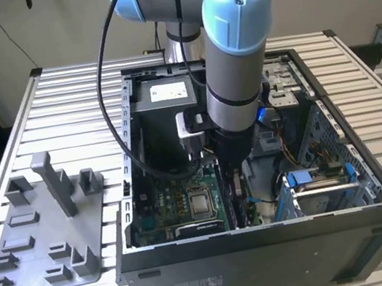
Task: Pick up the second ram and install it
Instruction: 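Press down the second ram until it locks into place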
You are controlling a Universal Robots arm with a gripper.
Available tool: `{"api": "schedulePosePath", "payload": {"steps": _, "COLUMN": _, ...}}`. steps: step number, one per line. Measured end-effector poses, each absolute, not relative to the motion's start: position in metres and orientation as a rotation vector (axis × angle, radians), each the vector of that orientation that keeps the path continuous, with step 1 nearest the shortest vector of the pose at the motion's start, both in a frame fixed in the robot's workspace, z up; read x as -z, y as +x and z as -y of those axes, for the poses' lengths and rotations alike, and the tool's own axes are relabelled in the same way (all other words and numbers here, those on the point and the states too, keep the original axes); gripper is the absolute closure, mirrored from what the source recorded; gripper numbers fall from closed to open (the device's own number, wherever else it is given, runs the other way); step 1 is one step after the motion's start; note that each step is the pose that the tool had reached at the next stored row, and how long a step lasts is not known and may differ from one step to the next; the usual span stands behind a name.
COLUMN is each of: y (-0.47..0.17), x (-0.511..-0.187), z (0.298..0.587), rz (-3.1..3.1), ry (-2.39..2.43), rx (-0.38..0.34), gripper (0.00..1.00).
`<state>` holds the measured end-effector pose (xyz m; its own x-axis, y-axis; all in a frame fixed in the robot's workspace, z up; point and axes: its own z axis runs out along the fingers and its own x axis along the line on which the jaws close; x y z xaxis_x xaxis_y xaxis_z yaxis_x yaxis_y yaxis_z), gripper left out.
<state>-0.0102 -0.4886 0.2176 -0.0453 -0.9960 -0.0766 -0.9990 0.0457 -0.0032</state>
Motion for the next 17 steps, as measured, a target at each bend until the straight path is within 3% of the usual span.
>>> {"api": "schedulePosePath", "payload": {"steps": 17, "y": -0.010, "x": -0.246, "z": 0.489, "rz": -2.228, "ry": -2.128, "rx": -0.080, "gripper": 0.89}}
